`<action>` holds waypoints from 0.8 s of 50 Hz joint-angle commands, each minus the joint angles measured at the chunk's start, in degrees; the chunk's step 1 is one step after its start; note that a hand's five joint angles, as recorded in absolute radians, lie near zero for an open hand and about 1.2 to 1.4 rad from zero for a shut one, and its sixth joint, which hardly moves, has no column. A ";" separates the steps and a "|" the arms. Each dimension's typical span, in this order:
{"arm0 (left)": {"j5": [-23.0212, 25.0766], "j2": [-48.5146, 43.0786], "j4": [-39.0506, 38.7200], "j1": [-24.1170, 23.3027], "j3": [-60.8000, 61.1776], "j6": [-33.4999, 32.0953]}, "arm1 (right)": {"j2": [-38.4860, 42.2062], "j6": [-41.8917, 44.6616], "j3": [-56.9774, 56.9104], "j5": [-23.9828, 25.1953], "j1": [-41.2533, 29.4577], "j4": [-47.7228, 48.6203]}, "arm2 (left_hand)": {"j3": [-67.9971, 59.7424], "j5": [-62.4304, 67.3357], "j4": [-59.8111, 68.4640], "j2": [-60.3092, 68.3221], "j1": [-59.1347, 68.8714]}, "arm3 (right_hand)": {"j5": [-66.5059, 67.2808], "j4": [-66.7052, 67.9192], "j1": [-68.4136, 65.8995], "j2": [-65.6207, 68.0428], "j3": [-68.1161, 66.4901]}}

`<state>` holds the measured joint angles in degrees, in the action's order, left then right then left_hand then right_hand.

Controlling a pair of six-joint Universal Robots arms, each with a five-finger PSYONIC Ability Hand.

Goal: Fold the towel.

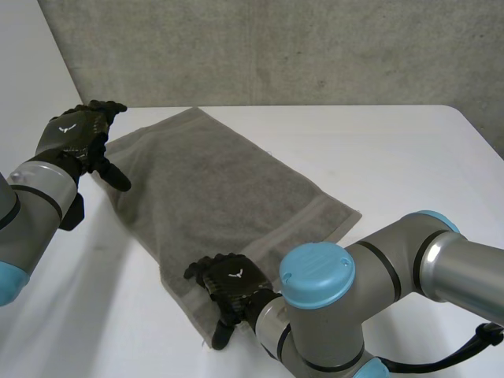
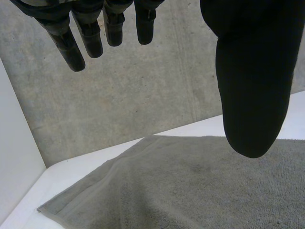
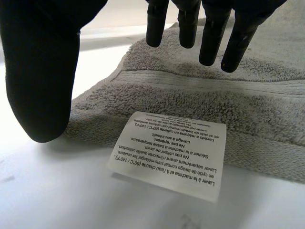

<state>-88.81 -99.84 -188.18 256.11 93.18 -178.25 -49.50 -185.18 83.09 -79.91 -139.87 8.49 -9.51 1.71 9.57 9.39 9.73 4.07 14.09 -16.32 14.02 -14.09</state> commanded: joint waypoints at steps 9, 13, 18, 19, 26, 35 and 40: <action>-0.05 -0.09 0.01 -0.17 0.16 0.00 | 0.54 0.00 -0.04 0.02 -0.40 1.61 | -0.49 -1.71 0.43 0.61 0.27 | 9.31 9.28 -7.06 9.36 -9.28; -0.05 -0.09 0.01 -0.17 0.16 0.00 | 0.89 0.26 -0.04 -0.07 -0.40 2.49 | -0.49 -1.71 0.43 0.61 0.27 | 13.50 13.47 -11.25 13.55 -13.47; -0.05 -0.09 0.01 -0.26 0.16 0.00 | 1.07 0.44 -0.12 -0.07 -0.40 2.67 | -0.49 -1.71 0.43 0.61 0.27 | 17.37 17.34 -15.12 17.41 -17.34; -0.05 -0.09 0.01 -0.26 0.16 0.00 | 1.16 0.44 -0.21 -0.07 -0.40 2.75 | -0.49 -1.71 0.43 0.61 0.27 | 18.05 18.02 -15.80 18.10 -18.02; -0.05 -0.09 0.09 -0.26 0.16 0.00 | 1.60 0.88 -0.48 -1.56 -0.31 2.76 | -0.49 -1.71 0.43 0.61 0.27 | 24.26 24.23 -22.01 24.31 -24.23; -0.05 -0.09 0.09 -0.35 0.16 0.09 | 1.16 2.81 -0.65 -3.76 -0.31 2.67 | -0.49 -1.71 0.43 0.61 0.27 | 29.16 29.13 -26.91 29.20 -29.13; -0.05 -0.09 0.09 -0.35 0.16 0.09 | 0.63 3.25 -0.74 -3.76 -0.05 2.67 | -0.49 -1.71 0.43 0.61 0.27 | 29.16 29.13 -26.91 29.20 -29.13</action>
<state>-88.86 -99.92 -188.08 255.76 93.34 -178.15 -48.26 -182.60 82.42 -83.62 -140.12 11.21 -9.51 1.71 9.57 9.39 9.73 26.72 37.51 -42.88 37.41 -37.52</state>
